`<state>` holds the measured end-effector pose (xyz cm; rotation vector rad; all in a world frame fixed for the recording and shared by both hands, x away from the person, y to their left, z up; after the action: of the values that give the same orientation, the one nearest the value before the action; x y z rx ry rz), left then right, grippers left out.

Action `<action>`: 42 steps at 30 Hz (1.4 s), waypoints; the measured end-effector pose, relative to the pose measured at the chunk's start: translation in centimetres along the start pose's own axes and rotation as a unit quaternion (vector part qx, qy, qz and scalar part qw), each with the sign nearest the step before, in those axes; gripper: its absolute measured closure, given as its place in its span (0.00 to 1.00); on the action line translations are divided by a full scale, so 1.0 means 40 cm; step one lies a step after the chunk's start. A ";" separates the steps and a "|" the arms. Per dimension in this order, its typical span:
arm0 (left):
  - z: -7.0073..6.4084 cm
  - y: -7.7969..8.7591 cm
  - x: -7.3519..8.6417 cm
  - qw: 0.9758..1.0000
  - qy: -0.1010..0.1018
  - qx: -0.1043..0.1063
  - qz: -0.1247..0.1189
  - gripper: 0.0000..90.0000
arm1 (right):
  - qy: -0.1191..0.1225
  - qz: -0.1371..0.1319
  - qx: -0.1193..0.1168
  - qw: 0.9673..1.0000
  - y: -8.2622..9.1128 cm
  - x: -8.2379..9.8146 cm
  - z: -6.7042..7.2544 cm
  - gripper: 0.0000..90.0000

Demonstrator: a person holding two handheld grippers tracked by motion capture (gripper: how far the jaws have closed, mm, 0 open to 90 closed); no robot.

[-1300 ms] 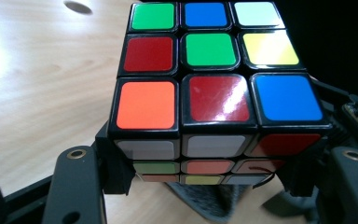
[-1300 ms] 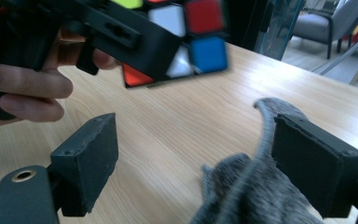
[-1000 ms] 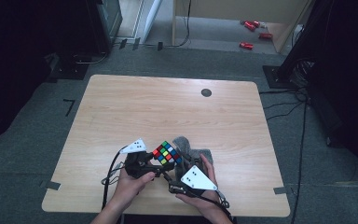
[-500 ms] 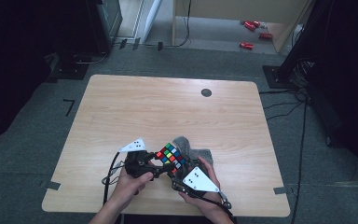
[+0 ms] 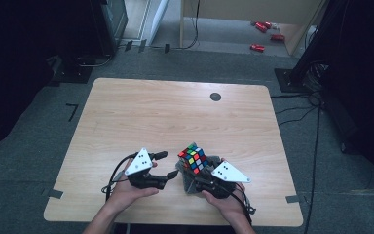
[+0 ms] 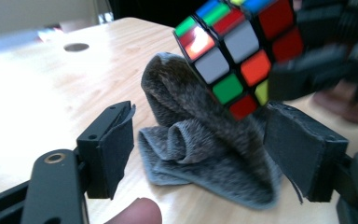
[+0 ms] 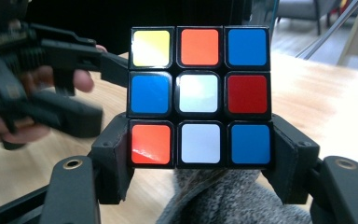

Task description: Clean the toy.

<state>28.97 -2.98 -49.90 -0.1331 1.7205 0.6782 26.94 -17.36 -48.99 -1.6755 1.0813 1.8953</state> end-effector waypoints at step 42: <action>-0.036 -0.018 0.030 0.992 -0.110 -0.055 -0.022 0.38 | -0.127 0.072 -0.095 0.985 -0.025 0.004 0.064 0.29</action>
<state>27.72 -3.99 -51.11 -0.1678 1.4661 0.7280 25.96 -14.85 -49.48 -1.4289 0.9661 2.2960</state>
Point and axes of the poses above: each handheld gripper's, and its own axes: y roughly backward along the jaws, x roughly out of its underside, z roughly to its left, the point moved 8 cm from there along -y, roughly forward along the jaws, and after that the axes turned 7 degrees about y, right-handed, at the moved point
